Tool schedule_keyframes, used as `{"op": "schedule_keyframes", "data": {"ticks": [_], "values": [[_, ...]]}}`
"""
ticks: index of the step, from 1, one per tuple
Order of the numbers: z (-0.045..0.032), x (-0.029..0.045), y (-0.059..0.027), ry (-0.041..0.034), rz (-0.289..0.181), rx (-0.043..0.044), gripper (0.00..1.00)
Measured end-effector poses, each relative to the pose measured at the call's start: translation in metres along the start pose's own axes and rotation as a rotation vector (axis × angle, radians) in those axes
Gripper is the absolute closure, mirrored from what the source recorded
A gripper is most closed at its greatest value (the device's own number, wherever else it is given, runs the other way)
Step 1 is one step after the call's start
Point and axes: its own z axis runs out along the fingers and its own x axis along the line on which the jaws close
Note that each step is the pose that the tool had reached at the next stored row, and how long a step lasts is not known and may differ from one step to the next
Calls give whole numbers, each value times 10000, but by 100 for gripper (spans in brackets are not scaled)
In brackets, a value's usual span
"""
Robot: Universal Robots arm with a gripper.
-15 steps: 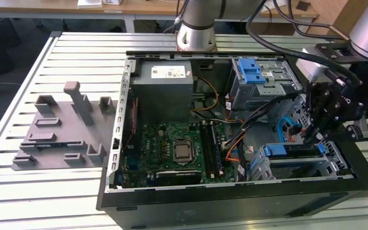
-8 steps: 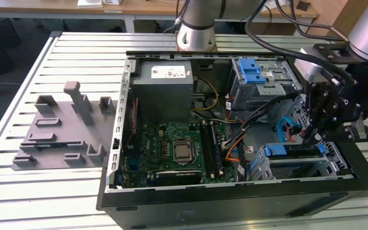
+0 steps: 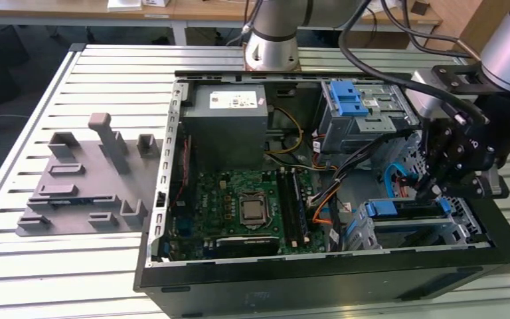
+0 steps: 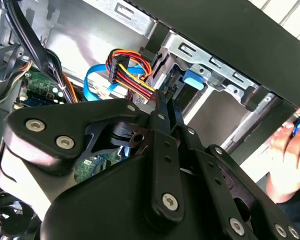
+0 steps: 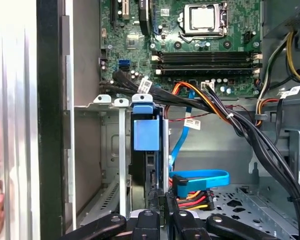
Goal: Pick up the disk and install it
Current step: 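Insert the first disk wire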
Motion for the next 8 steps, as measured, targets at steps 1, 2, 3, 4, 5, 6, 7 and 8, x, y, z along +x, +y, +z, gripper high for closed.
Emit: {"op": "schedule_keyframes", "data": {"ticks": [1, 2, 3, 4, 5, 6, 7, 8], "values": [[2, 9, 0, -30, 8, -1, 83], [5, 21, 0, -47, 22, -2, 83], [7, 34, 0, -62, 32, -2, 83], [9, 45, -1, -80, 37, -3, 83], [11, 52, -1, -101, 39, -4, 83], [12, 54, -1, -120, 40, -4, 83], [14, 54, -1, -135, 40, -4, 83], [16, 54, -1, -143, 41, -5, 83]]}}
